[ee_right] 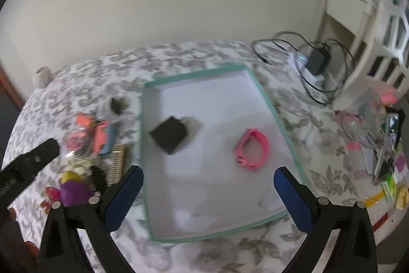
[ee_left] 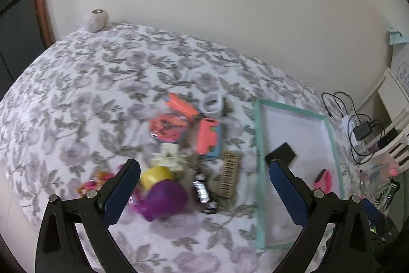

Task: Organize rigid objects
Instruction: 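Move both tools back from the tray toward the remaining toys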

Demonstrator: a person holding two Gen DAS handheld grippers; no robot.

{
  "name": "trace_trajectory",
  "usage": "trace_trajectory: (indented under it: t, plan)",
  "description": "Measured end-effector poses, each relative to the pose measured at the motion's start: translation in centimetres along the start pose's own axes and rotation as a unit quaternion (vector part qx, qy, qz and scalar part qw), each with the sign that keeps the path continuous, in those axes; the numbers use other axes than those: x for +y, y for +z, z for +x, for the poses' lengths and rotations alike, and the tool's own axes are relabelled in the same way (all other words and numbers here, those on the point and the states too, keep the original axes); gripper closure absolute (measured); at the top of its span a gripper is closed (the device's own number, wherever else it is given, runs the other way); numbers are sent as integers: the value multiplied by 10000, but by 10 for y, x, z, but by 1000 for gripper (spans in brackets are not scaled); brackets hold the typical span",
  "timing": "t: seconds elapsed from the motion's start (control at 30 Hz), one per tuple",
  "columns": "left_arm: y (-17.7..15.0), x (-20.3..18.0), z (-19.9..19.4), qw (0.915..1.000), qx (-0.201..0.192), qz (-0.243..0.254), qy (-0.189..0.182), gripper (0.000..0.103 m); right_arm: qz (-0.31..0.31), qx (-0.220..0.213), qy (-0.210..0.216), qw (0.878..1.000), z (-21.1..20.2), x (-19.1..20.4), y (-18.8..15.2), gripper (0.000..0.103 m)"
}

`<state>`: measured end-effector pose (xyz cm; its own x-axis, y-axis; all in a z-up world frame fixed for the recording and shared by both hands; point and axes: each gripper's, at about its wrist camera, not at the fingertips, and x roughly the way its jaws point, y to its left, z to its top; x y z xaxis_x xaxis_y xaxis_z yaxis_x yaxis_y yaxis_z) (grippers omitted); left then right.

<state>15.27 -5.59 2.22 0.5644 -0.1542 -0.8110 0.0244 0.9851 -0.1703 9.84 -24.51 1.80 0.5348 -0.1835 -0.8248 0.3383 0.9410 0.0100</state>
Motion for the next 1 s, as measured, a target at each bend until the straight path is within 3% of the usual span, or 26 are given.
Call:
trace_trajectory:
  t: [0.1, 0.33, 0.47, 0.63, 0.83, 1.0]
  plan:
    - [3, 25, -2, 9999, 58, -122, 88, 2, -200, 57, 240, 9995, -1, 26, -3, 0]
    - [12, 104, -9, 9954, 84, -923, 238, 2, -699, 252, 606, 9954, 12, 86, -14, 0]
    - [13, 143, -9, 9911, 129, -1195, 571, 2, -928, 428, 608, 9929, 25, 114, -24, 0]
    - [10, 178, -5, 9866, 238, -1393, 815, 2, -954, 733, 968, 9880, 42, 143, -37, 0]
    - [-1, 196, 17, 9806, 655, -1720, 677, 2, -959, 1087, 1140, 9828, 65, 167, -52, 0]
    - [-6, 190, 34, 9806, 992, -1615, 502, 2, -903, 1224, 1191, 9812, 71, 177, -58, 0]
